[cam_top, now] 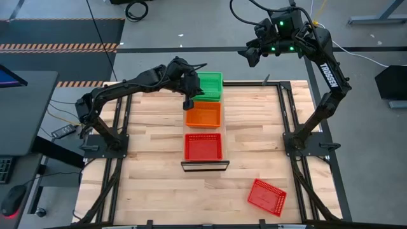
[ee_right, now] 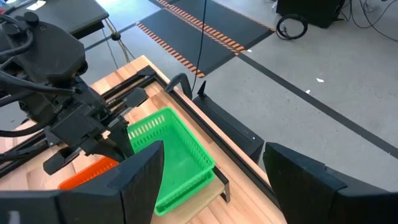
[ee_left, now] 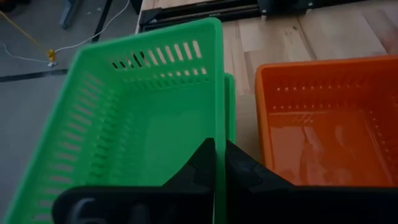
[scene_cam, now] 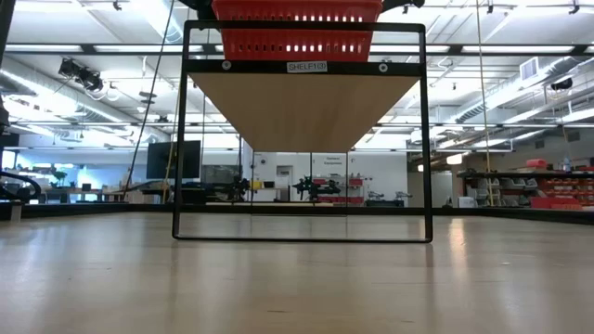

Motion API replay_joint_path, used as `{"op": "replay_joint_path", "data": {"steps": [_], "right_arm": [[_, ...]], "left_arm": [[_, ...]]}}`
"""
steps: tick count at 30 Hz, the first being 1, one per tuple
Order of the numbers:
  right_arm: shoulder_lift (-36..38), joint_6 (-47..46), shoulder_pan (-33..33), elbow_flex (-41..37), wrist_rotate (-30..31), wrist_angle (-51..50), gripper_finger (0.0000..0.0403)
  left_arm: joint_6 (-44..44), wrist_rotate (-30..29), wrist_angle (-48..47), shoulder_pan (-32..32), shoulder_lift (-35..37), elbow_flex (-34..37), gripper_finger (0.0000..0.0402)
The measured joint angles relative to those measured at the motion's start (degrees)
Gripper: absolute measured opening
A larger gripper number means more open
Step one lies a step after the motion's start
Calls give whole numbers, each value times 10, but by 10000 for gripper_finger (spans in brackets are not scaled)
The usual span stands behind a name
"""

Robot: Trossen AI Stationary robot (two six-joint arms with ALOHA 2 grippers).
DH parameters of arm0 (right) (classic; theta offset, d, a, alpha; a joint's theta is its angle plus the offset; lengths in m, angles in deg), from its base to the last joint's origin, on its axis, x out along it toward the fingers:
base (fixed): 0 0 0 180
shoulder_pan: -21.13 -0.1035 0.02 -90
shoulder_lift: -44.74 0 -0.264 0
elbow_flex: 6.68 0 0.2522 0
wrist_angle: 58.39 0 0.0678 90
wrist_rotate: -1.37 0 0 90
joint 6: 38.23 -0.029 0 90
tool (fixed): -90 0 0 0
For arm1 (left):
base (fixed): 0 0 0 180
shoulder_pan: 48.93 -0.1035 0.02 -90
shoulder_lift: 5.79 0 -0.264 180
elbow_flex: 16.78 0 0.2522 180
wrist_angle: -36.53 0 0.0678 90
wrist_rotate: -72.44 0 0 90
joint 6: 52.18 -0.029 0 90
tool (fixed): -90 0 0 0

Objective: Stack baskets on shelf by color
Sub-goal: Stack the green bin on top of the green bin on the shelf

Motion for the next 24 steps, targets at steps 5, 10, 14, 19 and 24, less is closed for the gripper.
{"op": "replay_joint_path", "data": {"steps": [5, 10, 14, 19, 24], "right_arm": [[0, 0, 0, 0, 0, 0, 278], [0, -4, 0, 0, 0, 0, 278], [0, -4, 0, 0, -5, 0, 278], [0, -15, -1, 0, -6, -2, 278], [0, -19, -2, 0, -11, -3, 278]], "left_arm": [[4, 0, -3, 0, -5, 0, 16], [2, 0, -8, 0, -9, 0, 35], [2, 0, -4, 0, -10, 0, 48], [3, -14, -4, 0, -10, 0, 58], [4, -23, -5, 0, -10, 0, 61]]}}
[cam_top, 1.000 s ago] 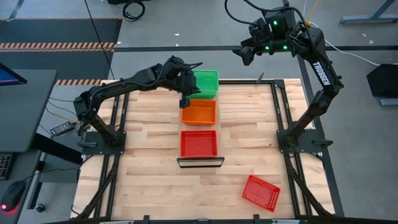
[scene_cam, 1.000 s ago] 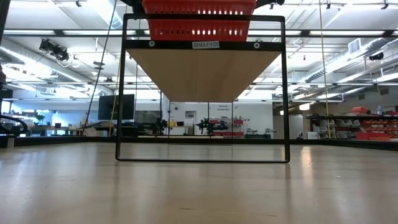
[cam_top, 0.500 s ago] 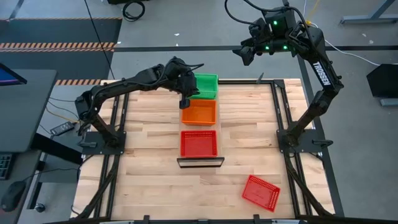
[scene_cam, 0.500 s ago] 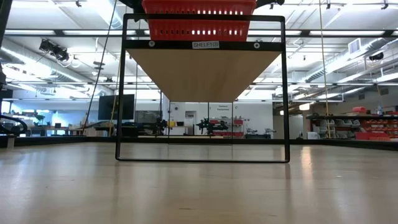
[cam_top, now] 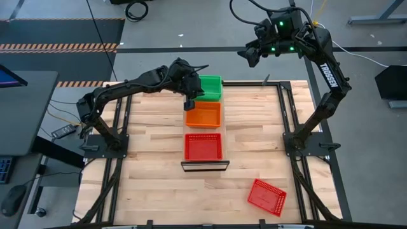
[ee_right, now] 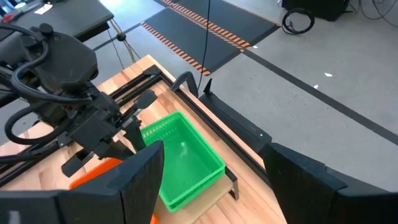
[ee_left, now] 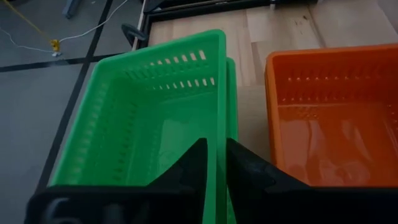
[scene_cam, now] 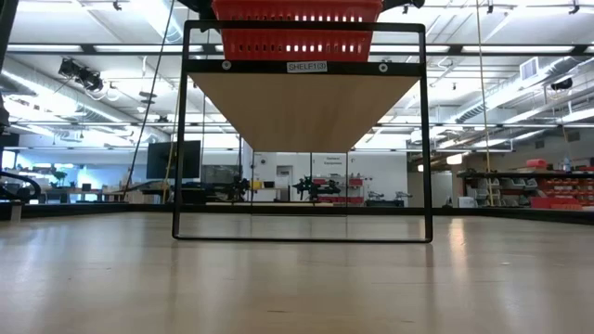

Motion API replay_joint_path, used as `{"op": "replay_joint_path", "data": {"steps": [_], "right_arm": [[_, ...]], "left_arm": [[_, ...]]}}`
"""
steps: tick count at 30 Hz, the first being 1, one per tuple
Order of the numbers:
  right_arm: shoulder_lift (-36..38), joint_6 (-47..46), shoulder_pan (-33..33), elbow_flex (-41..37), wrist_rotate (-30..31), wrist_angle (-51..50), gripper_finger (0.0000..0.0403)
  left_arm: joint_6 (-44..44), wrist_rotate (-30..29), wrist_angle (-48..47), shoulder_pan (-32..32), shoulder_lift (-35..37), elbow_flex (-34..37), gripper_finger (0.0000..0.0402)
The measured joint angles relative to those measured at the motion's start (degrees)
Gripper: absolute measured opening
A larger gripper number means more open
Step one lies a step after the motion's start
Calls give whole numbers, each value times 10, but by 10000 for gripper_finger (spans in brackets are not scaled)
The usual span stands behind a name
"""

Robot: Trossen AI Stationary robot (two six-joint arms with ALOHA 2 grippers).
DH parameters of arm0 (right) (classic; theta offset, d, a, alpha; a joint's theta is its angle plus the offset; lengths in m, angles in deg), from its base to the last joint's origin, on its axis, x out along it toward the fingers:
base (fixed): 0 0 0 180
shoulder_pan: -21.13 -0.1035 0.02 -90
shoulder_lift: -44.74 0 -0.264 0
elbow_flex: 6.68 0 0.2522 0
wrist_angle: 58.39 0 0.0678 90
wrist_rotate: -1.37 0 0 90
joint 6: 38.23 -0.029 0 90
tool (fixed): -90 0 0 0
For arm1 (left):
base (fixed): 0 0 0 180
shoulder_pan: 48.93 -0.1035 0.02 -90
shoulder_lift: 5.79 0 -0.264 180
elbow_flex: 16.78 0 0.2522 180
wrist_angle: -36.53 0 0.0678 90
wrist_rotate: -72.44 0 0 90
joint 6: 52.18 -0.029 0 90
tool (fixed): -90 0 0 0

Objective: Stack baskets on shelf by color
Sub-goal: Stack the green bin on top of the green bin on the shelf

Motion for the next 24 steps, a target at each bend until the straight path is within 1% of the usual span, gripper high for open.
{"op": "replay_joint_path", "data": {"steps": [7, 12, 15, 24], "right_arm": [[0, -5, 0, 0, -8, -1, 278], [0, -10, -3, 0, -9, -1, 278], [0, -10, -9, 0, -9, -2, 278], [0, -10, -15, 0, -9, -10, 278]], "left_arm": [[15, 0, -11, 0, -1, 0, 62], [31, -18, -32, 1, -19, -2, 66], [46, -17, -39, 2, -27, -2, 73], [29, -46, -8, 15, -24, 0, 91]]}}
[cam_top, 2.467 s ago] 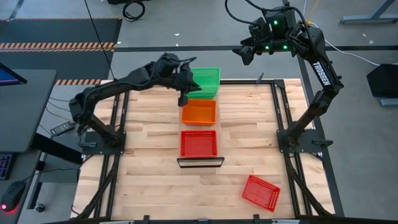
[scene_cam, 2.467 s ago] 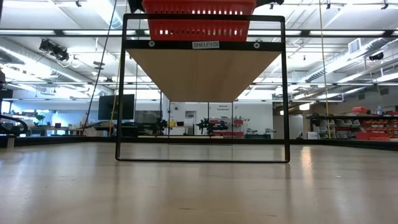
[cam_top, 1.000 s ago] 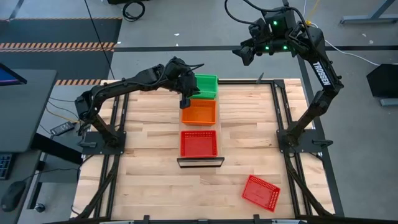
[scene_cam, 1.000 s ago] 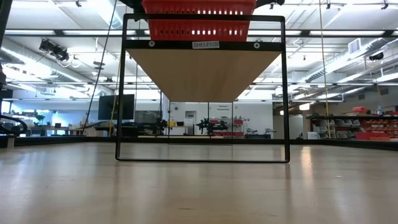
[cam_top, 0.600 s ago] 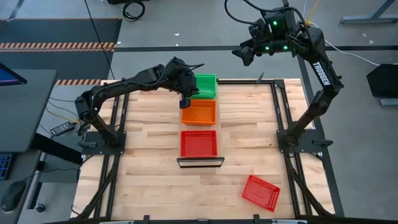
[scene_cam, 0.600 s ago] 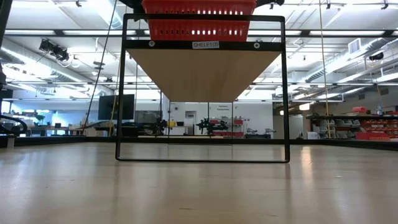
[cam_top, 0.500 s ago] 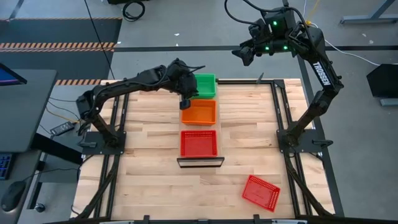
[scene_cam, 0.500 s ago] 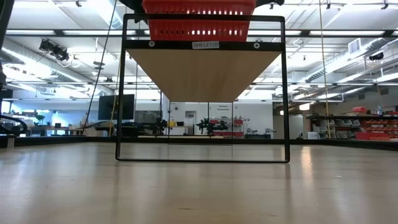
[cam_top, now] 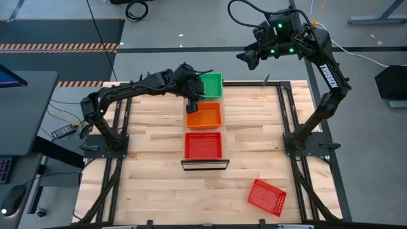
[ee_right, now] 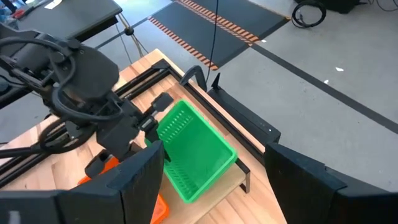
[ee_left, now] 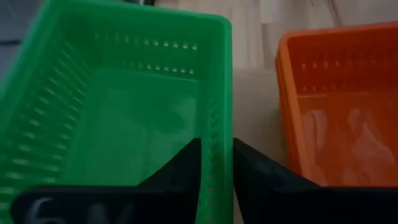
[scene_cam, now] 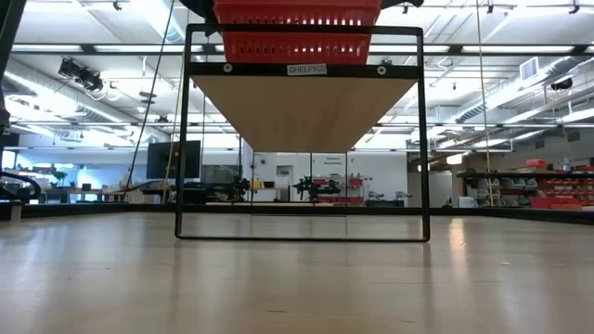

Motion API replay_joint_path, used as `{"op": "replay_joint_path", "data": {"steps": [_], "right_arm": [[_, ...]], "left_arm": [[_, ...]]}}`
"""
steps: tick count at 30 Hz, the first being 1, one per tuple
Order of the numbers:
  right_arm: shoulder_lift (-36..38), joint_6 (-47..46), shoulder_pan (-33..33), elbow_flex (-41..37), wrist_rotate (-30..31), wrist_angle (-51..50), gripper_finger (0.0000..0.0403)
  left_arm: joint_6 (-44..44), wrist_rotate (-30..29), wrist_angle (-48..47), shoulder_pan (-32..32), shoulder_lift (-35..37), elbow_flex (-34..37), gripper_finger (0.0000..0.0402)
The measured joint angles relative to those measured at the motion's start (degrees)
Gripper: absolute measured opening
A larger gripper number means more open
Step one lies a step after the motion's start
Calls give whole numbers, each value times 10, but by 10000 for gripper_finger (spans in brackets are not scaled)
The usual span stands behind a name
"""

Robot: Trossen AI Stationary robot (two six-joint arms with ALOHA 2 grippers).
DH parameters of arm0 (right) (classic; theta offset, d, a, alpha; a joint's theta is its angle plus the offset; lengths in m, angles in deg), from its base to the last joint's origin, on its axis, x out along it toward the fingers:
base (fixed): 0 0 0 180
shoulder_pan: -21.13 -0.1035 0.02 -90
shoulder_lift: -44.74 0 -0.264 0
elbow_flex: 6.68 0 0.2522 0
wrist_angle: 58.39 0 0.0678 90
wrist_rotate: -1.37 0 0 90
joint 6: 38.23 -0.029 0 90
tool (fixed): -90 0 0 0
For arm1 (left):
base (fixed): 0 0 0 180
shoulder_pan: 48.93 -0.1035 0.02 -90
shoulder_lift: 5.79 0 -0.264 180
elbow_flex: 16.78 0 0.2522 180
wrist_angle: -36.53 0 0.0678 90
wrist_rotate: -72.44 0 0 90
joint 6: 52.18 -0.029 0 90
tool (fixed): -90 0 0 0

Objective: Stack baskets on shelf by color
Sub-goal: Stack the green bin on top of the green bin on the shelf, then stack the red bin on top of the red bin on the shelf

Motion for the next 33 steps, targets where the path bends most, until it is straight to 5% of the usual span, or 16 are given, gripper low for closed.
{"op": "replay_joint_path", "data": {"steps": [33], "right_arm": [[0, 13, 0, 0, 1, 0, 278]], "left_arm": [[1, -8, -21, 18, 35, 0, 87]]}}
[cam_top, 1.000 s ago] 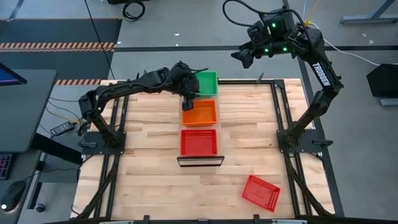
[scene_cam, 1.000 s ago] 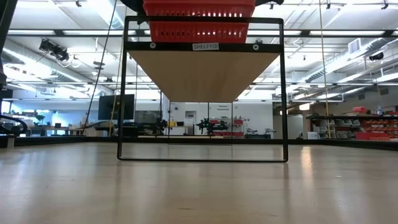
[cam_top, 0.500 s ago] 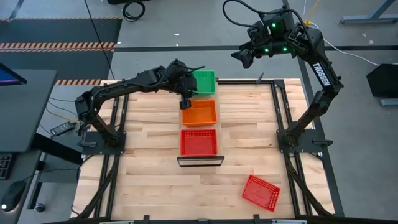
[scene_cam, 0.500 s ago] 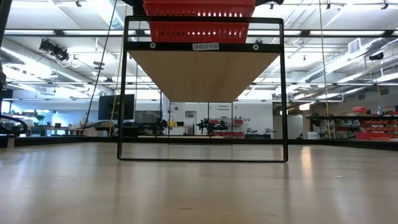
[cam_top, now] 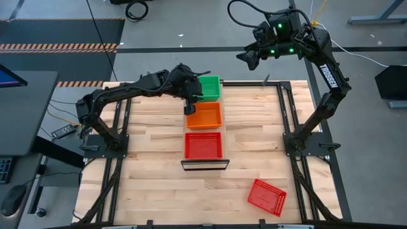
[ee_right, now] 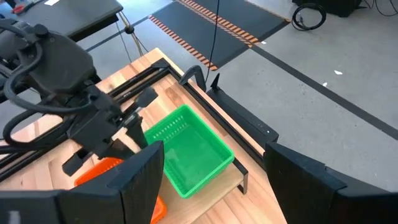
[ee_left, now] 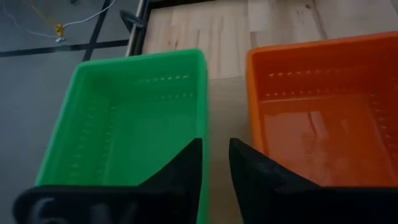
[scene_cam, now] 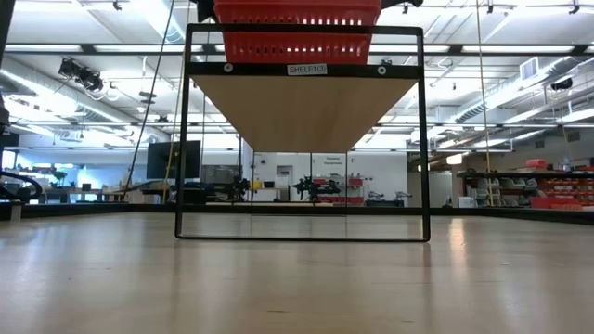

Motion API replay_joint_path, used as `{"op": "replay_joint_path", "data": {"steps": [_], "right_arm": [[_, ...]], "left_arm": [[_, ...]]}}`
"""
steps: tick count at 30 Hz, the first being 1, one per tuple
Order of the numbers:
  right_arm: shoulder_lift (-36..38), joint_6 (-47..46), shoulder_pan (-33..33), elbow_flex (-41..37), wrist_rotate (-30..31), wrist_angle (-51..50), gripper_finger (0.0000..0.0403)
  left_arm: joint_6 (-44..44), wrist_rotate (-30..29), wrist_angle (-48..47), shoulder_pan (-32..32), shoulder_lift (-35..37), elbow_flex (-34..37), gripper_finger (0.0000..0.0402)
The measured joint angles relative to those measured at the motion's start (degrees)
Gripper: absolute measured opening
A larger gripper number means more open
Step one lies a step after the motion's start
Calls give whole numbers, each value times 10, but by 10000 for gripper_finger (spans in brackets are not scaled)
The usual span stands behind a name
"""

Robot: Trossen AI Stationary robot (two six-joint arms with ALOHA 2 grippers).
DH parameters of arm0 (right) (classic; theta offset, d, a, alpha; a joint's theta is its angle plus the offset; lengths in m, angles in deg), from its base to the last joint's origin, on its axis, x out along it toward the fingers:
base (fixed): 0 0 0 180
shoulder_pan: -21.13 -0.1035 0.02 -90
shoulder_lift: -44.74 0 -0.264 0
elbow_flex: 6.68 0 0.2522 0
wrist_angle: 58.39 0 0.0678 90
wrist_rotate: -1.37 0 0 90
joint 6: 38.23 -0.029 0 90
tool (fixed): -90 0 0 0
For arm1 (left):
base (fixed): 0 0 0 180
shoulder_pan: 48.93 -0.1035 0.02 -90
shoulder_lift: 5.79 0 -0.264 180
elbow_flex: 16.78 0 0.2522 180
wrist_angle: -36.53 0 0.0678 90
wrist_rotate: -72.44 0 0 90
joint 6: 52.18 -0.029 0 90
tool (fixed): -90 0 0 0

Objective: Stack baskets on shelf by color
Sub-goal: Stack the red bin on top of the red bin on the shelf

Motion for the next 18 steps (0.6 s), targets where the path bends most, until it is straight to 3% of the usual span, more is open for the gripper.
{"op": "replay_joint_path", "data": {"steps": [9, 14, 18], "right_arm": [[0, 0, 0, 0, -15, -30, 278], [0, 30, 0, 0, -19, -163, 278], [21, 19, -15, -27, -47, -157, 278]], "left_arm": [[0, -10, -2, -2, 8, 0, 86], [1, -11, 7, 3, 57, 0, 85], [36, -10, 3, 3, 106, 0, 83]]}}
